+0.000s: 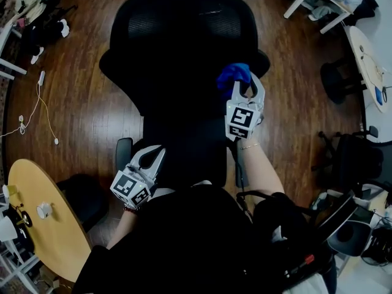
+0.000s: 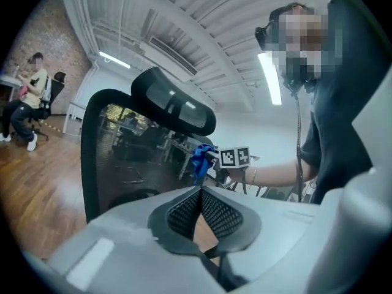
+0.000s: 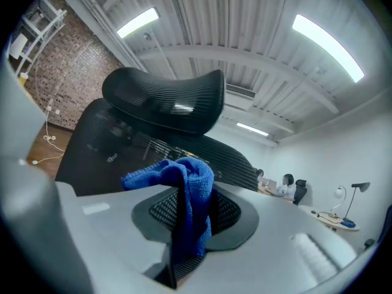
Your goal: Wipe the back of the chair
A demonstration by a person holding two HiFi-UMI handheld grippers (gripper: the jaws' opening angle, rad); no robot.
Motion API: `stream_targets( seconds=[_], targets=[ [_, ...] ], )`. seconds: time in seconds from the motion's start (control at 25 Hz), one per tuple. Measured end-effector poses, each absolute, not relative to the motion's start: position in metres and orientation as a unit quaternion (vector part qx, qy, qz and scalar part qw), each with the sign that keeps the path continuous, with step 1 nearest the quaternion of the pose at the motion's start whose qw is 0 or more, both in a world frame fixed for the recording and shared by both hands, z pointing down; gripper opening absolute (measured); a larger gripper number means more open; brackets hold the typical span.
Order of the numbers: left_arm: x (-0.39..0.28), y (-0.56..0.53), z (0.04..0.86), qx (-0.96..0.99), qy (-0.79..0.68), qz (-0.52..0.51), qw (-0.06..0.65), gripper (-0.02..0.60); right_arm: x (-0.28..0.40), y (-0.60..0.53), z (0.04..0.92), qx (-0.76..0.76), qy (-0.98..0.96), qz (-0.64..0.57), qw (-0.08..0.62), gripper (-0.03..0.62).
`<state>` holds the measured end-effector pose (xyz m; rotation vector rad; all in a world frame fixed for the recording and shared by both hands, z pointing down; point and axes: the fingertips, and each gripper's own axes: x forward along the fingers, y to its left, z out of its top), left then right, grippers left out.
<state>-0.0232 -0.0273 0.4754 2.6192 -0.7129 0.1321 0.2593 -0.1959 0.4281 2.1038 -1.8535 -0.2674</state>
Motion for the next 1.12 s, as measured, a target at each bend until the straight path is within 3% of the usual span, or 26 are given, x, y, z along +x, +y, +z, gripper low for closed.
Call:
stream_targets(
  seconds=[0.72, 0.88, 1.12],
  targets=[
    [0.015, -0.016, 0.463, 0.941, -0.262, 0.056, 0.208, 0.000, 0.365, -0.146, 0.440, 0.794, -0.588, -0.024, 0.154, 0.083],
    [0.003, -0.016, 0.453, 0.940, -0.268, 0.050, 0.205, 0.000, 0.321, -0.142, 0.433, 0.769, -0.625, -0.033, 0.131, 0.083],
    [-0.025, -0.024, 0.434, 0.941, -0.272, 0.027, 0.198, 0.000, 0.192, -0.166, 0.458, 0.683, -0.721, -0.003, 0.116, 0.083]
  ],
)
